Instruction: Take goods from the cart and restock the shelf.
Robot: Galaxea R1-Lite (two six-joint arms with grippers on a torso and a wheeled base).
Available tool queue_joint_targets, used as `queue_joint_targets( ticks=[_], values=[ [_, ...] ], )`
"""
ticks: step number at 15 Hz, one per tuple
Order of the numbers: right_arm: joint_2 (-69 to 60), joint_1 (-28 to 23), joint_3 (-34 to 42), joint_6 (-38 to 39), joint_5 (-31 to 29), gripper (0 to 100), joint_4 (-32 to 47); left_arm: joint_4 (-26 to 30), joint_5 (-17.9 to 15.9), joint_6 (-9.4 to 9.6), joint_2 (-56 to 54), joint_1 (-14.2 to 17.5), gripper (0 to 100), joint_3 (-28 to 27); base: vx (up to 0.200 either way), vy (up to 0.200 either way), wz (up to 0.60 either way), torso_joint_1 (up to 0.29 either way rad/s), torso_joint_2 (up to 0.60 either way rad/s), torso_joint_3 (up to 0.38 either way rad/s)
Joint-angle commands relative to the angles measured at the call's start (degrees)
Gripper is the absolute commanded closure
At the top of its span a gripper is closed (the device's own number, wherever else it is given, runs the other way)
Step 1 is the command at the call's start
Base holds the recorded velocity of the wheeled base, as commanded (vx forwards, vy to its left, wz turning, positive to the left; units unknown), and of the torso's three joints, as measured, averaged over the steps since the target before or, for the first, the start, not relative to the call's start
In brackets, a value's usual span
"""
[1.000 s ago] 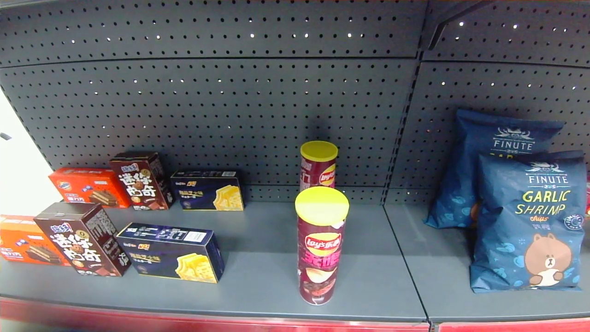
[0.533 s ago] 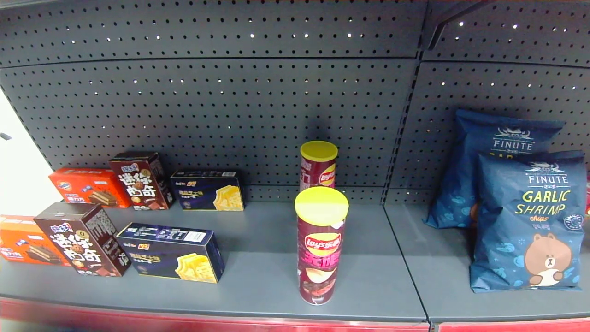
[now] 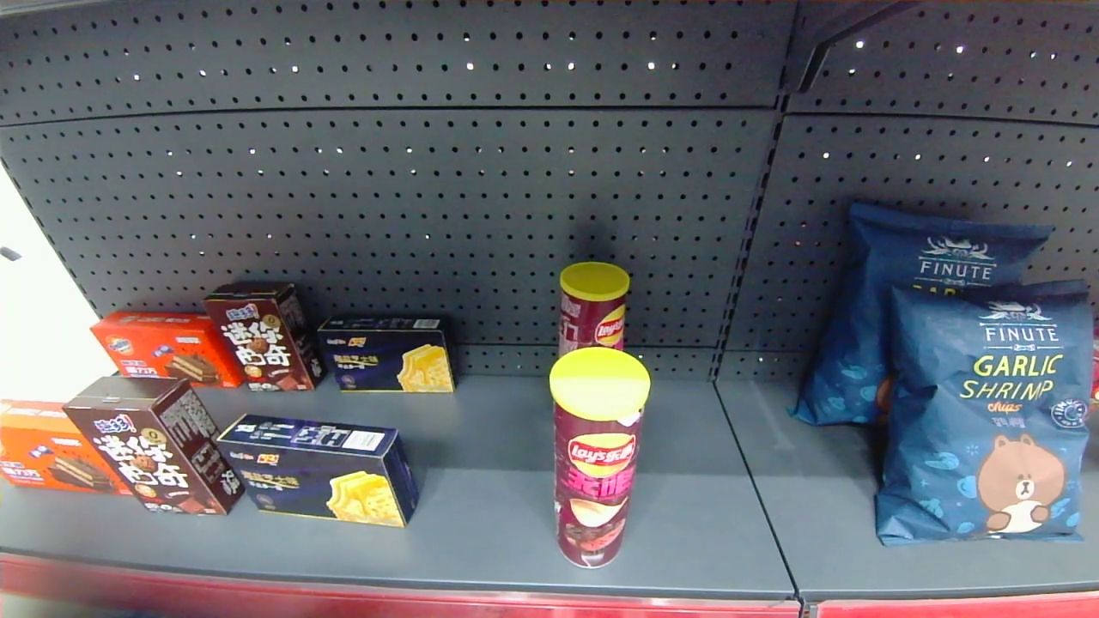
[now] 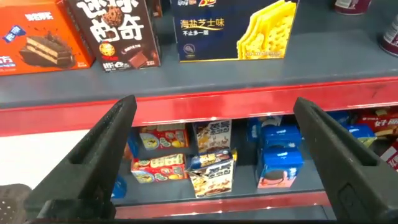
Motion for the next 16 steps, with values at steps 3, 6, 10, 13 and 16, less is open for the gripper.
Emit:
queue_joint_targets(
  ticks=[3, 6, 10, 13, 16],
  values=[
    [-3.4, -1.4, 0.1, 0.8, 0.8, 0, -0.4, 0.0, 0.5, -0.18, 0.3, 0.0, 0, 0.0, 0.000, 0.000, 0.00, 0.000, 0.00, 0.000],
    [-3.4, -1.4, 0.1, 0.8, 0.8, 0, -0.4, 0.0, 0.7, -0.18, 0.3, 0.0, 0, 0.0, 0.000, 0.000, 0.00, 0.000, 0.00, 0.000],
    [-3.4, -1.4, 0.1, 0.7, 0.9, 0, -0.4, 0.0, 0.4, -0.27, 0.3, 0.0, 0, 0.0, 0.000, 0.000, 0.00, 0.000, 0.00, 0.000],
    [-3.4, -1.4, 0.0, 0.7, 1.4, 0, -0.3, 0.0, 0.1, -0.18, 0.3, 0.0, 0, 0.0, 0.000, 0.000, 0.00, 0.000, 0.00, 0.000],
    [-3.4, -1.4, 0.1, 0.5, 2.3, 0, -0.3, 0.0, 0.1, -0.18, 0.3, 0.0, 0, 0.0, 0.000, 0.000, -0.20, 0.001, 0.00, 0.001]
  ],
)
